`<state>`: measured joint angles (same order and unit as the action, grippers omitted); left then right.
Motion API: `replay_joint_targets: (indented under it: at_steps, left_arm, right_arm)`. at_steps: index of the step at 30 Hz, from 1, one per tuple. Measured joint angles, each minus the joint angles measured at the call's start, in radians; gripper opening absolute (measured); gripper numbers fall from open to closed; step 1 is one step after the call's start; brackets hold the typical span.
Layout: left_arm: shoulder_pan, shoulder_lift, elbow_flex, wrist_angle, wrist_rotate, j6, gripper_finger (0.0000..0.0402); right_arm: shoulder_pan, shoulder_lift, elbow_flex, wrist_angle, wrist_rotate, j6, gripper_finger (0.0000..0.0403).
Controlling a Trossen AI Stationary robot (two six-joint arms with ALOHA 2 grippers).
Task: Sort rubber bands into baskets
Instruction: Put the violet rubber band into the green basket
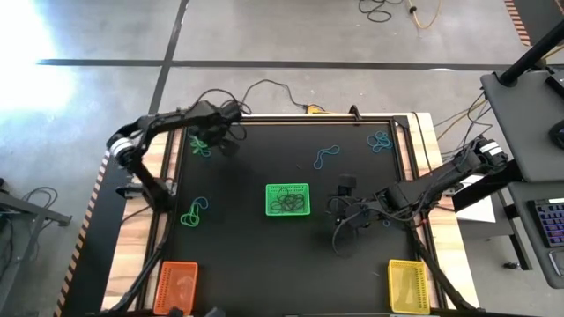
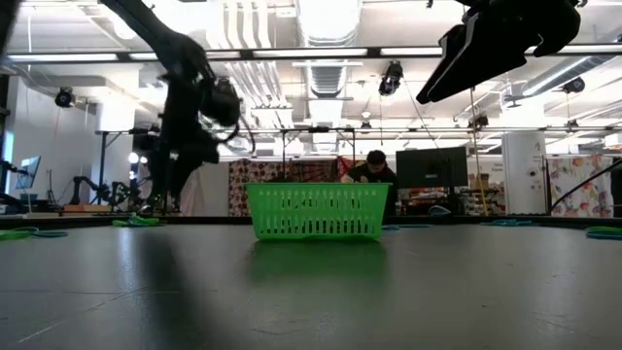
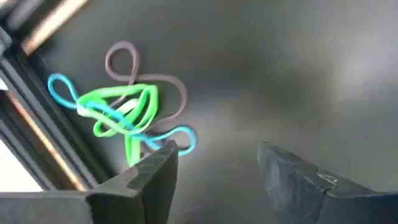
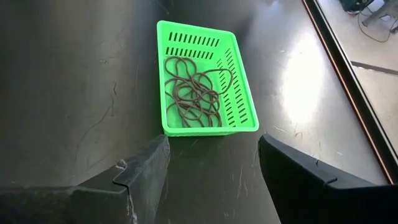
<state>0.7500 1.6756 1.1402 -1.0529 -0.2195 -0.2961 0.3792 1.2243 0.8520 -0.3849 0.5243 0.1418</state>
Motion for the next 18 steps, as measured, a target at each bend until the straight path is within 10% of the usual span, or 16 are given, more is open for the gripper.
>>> replay_joint_targets:
  at_steps: [18]
  left_arm:
    - [0.206, 0.363, 0.39, -0.178, -0.046, 0.181, 0.0158]
  right_arm:
    - [0.0, 0.0, 0.0, -0.039, -0.005, 0.049, 0.0237]
